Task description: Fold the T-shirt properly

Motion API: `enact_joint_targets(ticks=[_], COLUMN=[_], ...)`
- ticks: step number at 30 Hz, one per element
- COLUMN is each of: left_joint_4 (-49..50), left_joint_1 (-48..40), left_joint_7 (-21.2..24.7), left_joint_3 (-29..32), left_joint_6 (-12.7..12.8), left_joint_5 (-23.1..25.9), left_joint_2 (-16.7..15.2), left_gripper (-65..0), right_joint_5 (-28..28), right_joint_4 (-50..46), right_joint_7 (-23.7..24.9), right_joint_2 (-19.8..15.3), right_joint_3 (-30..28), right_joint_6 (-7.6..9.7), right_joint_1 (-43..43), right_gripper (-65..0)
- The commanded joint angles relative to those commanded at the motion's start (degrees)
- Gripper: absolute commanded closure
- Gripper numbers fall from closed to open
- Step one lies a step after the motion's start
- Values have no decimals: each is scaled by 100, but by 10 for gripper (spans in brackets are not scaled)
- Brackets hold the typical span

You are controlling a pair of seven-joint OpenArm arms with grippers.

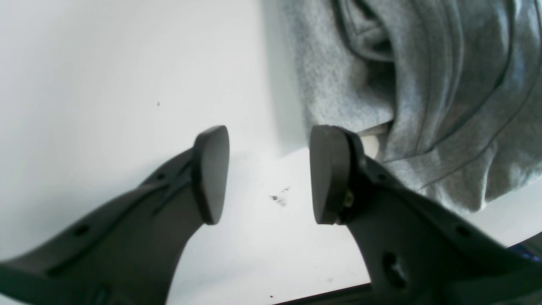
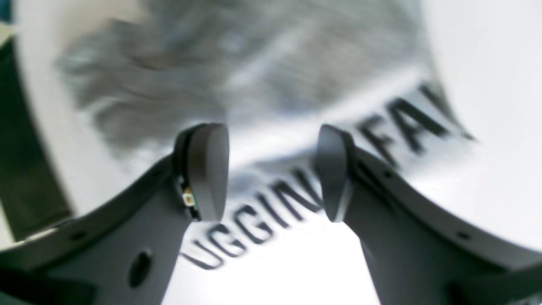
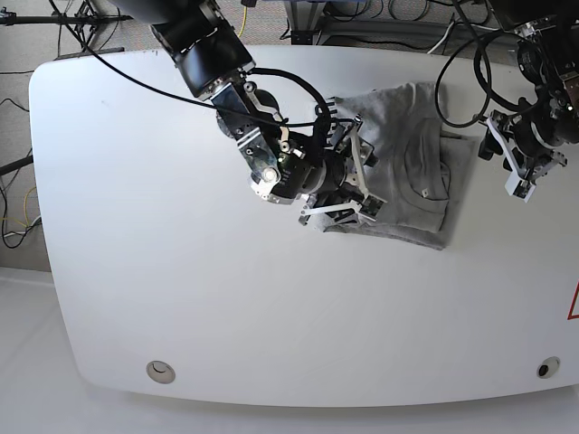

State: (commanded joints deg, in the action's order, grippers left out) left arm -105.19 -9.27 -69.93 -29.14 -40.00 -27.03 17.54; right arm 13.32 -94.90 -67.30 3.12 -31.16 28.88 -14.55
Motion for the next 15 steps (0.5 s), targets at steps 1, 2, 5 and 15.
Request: enact_joint_targets(ticks=[1, 2, 5, 15], left_joint_4=[0, 0, 0, 0], left_joint_1=[0, 0, 0, 9], left_joint_7=[26, 44, 44, 53], left_joint_3=[0, 0, 9, 9], left_joint_6=[0, 0, 0, 0], left_joint_5=[0, 0, 0, 0], left_joint_2=[0, 0, 0, 0], left_gripper=[-291, -291, -291, -291], right_joint_5=[-62, -114, -273, -862], right_joint_4=[0, 0, 0, 114], right_joint_7=[0, 0, 0, 79], right_joint_2=[0, 0, 0, 149], right_joint_3=[0, 0, -26, -290], right_joint_6=[0, 0, 0, 0], right_joint_1=[0, 0, 0, 18], right_gripper=[-320, -320, -320, -239])
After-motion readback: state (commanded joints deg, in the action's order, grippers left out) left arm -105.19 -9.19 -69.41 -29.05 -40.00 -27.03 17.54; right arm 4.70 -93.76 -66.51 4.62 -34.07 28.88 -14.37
